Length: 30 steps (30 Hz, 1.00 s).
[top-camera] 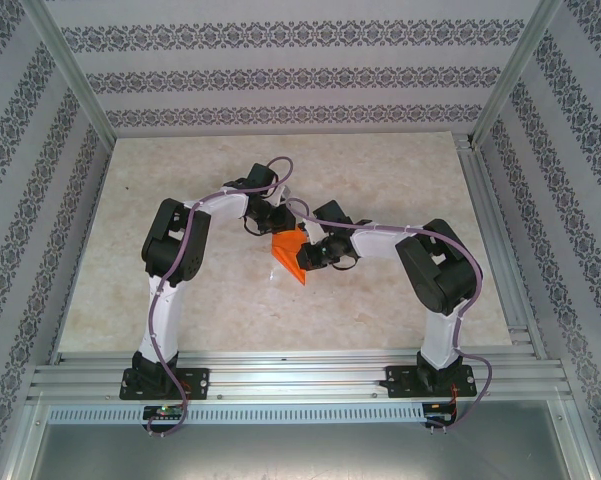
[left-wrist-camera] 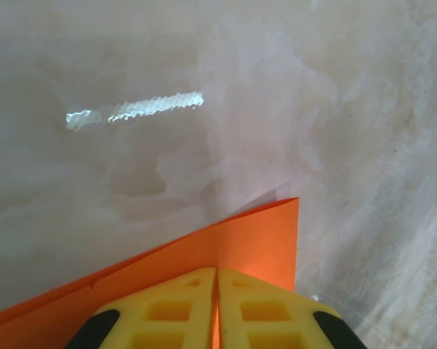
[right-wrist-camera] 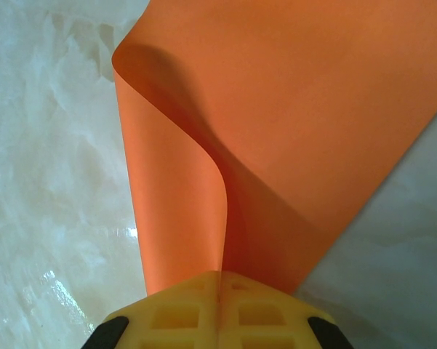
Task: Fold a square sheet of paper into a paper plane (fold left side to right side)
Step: Third fold the triangle at the center of the table.
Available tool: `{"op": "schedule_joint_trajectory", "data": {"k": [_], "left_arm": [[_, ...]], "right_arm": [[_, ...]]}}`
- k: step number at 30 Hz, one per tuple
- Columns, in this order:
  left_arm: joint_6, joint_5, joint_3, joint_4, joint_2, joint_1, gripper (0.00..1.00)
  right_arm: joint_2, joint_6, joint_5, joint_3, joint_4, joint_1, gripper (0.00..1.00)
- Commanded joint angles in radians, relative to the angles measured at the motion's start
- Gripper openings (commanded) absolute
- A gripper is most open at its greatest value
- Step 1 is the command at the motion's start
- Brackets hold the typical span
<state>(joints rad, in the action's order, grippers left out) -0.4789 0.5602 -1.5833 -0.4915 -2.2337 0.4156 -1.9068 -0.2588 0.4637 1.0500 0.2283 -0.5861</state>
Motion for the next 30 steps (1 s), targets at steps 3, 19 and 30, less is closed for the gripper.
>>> {"op": "schedule_joint_trajectory", "data": {"k": [3,19,30], "left_arm": [[0.027,-0.052,-0.010,-0.068,-0.006,0.008,0.12],[0.079,-0.078,-0.067,-0.206,0.254,-0.096,0.29],[-0.112,0.127,0.392,0.189,0.411,-0.020,0.08]], "right_arm": [[-0.035,0.030,-0.037,-0.025,0.016,0.008,0.00],[-0.049,0.042,-0.063,-0.015,0.051,-0.002,0.00],[-0.057,0.051,-0.075,0.001,0.068,-0.015,0.00]]}}
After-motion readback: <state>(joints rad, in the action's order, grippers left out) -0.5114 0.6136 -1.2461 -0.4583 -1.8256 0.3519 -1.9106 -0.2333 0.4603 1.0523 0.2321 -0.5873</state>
